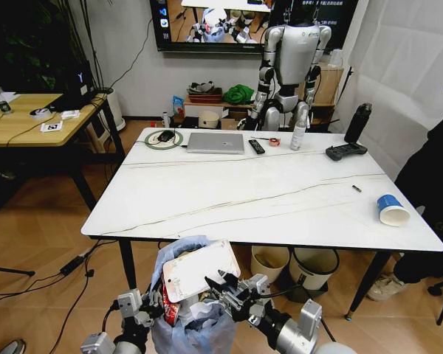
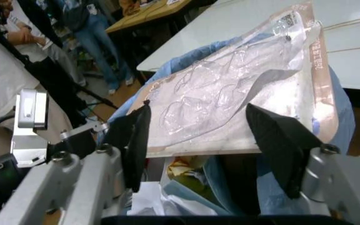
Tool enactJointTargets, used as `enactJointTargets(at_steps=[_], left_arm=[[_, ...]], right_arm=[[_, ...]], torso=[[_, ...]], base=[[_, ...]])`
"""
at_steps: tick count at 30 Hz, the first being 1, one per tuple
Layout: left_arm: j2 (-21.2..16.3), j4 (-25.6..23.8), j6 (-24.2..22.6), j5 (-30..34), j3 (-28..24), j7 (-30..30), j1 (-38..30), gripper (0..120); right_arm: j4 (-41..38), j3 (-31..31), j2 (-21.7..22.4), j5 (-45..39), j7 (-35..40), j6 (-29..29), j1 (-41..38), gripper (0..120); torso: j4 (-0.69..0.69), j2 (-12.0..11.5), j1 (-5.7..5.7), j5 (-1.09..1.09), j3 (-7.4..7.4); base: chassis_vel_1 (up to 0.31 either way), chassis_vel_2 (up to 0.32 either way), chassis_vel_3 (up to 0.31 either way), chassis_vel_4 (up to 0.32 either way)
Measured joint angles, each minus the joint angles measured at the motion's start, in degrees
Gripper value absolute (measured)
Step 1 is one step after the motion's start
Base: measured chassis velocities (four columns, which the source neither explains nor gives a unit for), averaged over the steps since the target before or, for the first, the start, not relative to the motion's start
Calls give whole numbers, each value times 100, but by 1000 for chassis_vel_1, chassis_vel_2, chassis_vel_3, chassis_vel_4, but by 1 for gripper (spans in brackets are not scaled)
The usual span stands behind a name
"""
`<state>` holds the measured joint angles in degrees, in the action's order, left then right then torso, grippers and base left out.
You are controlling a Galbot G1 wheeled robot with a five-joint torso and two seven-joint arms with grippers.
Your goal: Pick up the trash bin and place the trash from the table into it.
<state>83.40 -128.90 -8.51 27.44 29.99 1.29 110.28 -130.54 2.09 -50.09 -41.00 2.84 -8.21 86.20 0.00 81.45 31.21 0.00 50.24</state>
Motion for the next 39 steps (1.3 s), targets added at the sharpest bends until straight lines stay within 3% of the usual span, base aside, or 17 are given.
enactJointTargets(at_steps=[3, 27, 39], left_arm=[[-3, 1, 0, 1, 3, 0, -8, 0], [3, 107, 5, 50, 27, -1, -60, 0], [-113, 121, -2, 178, -14, 31, -64, 0]], right_arm=[[-57, -42, 45, 1, 11, -3, 72, 67], [-284, -389, 275, 101, 53, 33, 498, 69], [-313, -811, 162, 77, 212, 26, 540, 72]], torso=[[0, 0, 0, 0, 0], [0, 0, 0, 0, 0], [0, -1, 0, 0, 0]], base=[[0, 0, 0, 0], [0, 0, 0, 0], [0, 0, 0, 0]])
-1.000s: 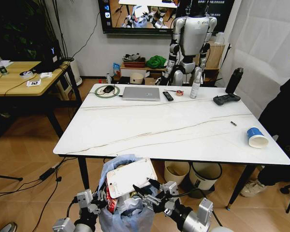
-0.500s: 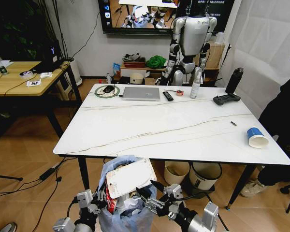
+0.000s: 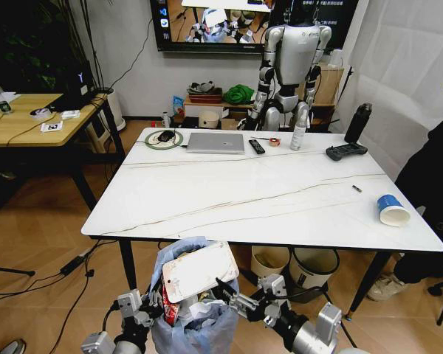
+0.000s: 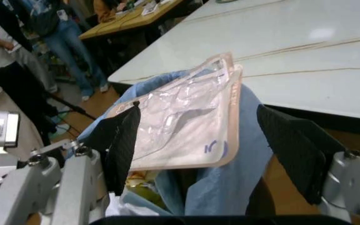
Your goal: Pick up the trash bin and place the trash from the table into it.
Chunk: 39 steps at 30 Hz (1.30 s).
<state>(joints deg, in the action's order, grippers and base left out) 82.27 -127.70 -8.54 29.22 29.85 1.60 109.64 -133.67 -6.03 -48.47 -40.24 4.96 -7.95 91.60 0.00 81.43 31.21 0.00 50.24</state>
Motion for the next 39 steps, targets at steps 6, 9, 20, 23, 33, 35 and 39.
enactJointTargets(at_steps=[6, 9, 20, 23, 33, 35, 39], left_arm=[[-80, 7, -17, 62, -40, 25, 16, 0], [-119, 12, -24, 86, -49, 37, 17, 0], [-315, 16, -66, 208, -82, 95, 26, 0], [-321, 16, -70, 212, -106, 100, 38, 0], [-337, 83, -67, 247, -134, 103, 69, 0], [-330, 95, -64, 252, -147, 102, 70, 0], [-316, 148, -58, 253, -158, 98, 55, 0]], right_arm=[[-26, -282, -97, 12, 49, -11, 166, 75], [-30, -405, -165, 18, 86, -15, 181, 77], [181, -1374, -733, 335, 524, -13, 129, 100], [296, -1538, -902, 578, 685, 136, 179, 100], [886, -2467, -2078, 1386, 468, 1179, 440, 100], [1049, -2663, -2371, 1546, 242, 1423, 440, 100], [1342, -2997, -2739, 1731, -155, 1772, 414, 100]], torso=[[0, 0, 0, 0, 0], [-1, 0, 0, 0, 0], [0, 0, 0, 0, 0], [0, 0, 0, 0, 0], [0, 1, 0, 0, 0], [0, 1, 0, 0, 0], [0, 1, 0, 0, 0]], base=[[0, 0, 0, 0], [0, 0, 0, 0], [0, 0, 0, 0], [0, 0, 0, 0], [0, 0, 0, 0], [0, 0, 0, 0], [0, 0, 0, 0]])
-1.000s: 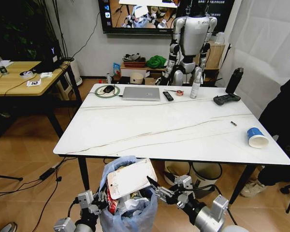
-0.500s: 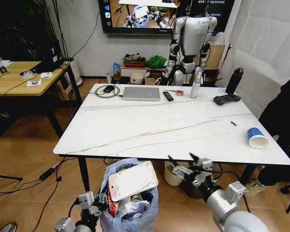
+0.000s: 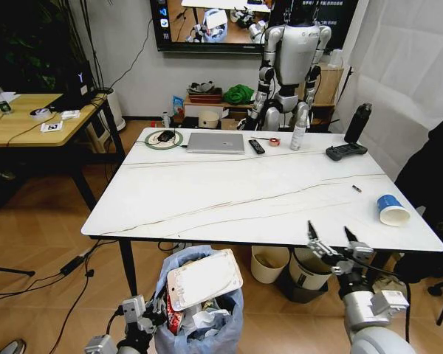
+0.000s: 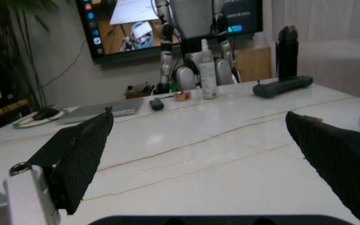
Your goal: Pick up the trash bin and place the trash from the table into it.
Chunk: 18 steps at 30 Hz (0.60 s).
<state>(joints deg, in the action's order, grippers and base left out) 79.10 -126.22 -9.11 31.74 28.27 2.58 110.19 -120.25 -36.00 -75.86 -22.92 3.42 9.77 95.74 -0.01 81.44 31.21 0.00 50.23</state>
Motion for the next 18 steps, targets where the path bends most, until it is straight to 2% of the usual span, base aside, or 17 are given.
enactJointTargets(at_steps=[7, 18], left_arm=[[54, 121, 30, -6, -60, -23, -35, 0], [211, 221, 81, -93, -88, -60, -1, 0]], right_arm=[[796, -446, -434, 63, -760, 574, -163, 100], [1365, -456, -1140, 38, -1327, 892, -311, 100]], torso=[[0, 1, 0, 1, 0], [0, 1, 0, -1, 0]], base=[[0, 0, 0, 0], [0, 0, 0, 0]])
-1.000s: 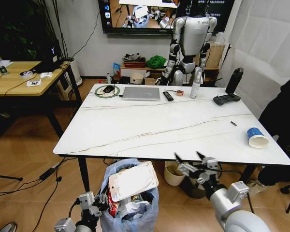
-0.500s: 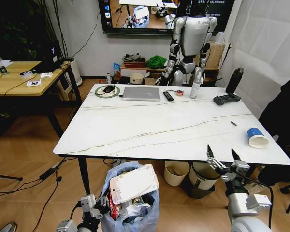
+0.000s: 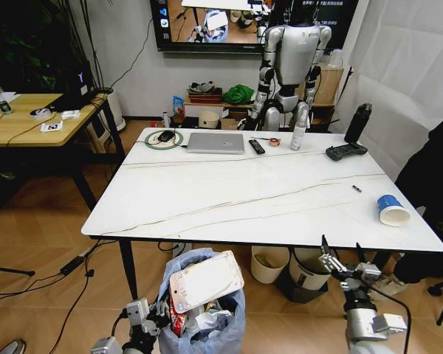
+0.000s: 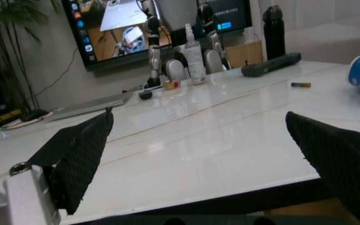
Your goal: Pick up the trash bin and place the trash from the table into it.
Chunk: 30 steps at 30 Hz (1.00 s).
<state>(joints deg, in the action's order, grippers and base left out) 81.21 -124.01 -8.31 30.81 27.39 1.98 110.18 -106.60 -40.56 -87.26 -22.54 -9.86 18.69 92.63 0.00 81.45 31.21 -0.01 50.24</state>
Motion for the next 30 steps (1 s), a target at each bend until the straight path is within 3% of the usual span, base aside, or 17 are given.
enactJointTargets(at_steps=[7, 30], left_arm=[[47, 8, 24, -18, 14, -25, 31, 0], [48, 29, 42, -26, -66, -38, 8, 0]], right_arm=[[76, -5, -253, -68, -177, 72, -36, 100], [-16, -199, -314, -486, -414, 134, 49, 100]], torso=[[0, 0, 0, 1, 0], [0, -1, 0, 1, 0]], base=[[0, 0, 0, 0], [0, 0, 0, 0]])
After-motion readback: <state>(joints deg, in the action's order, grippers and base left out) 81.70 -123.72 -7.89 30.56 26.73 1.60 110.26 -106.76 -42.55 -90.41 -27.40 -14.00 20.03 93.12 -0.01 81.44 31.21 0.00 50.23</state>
